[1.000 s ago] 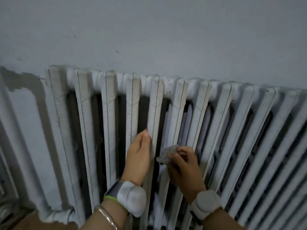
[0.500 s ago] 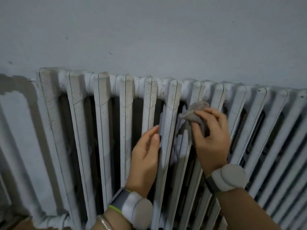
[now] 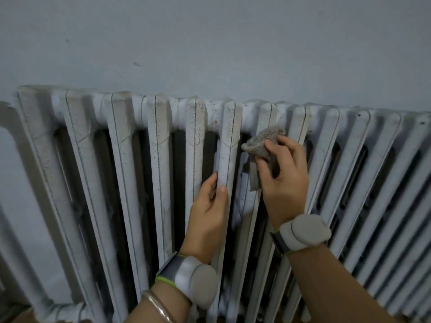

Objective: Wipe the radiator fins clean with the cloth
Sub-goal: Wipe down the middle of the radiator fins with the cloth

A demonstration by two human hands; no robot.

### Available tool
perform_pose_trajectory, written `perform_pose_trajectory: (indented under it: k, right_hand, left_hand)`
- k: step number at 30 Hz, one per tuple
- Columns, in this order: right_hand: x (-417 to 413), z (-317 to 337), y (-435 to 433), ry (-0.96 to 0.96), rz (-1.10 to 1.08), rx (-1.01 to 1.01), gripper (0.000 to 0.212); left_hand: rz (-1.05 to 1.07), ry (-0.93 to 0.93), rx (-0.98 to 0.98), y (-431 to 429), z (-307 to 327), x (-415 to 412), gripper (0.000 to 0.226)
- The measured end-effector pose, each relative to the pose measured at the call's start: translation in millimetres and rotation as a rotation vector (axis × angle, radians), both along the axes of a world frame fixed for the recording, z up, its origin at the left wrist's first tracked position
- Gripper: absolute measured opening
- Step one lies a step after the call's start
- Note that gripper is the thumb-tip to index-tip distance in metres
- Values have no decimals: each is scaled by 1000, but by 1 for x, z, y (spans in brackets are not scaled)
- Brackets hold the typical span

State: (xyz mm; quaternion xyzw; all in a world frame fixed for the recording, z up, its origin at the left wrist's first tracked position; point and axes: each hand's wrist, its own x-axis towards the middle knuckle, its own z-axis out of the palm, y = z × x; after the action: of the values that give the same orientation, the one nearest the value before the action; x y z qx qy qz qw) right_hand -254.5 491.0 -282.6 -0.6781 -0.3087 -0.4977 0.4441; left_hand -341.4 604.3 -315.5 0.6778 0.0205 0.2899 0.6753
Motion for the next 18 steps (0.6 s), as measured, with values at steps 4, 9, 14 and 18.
perform_pose_trajectory:
  k: [4, 9, 14, 18]
  right_hand:
    - [0, -15, 1, 21, -43, -20, 26]
    - [-2, -36, 1, 66, -120, -73, 29]
    - [-7, -59, -6, 169, -86, -168, 34]
    - [-7, -81, -17, 123, -106, -327, 49]
  left_hand:
    - [16, 20, 13, 1, 0, 0, 43]
    - [16, 27, 27, 3, 0, -3, 41]
    - [4, 16, 24, 4, -1, -5, 43]
    - [4, 22, 5, 2, -1, -7, 43]
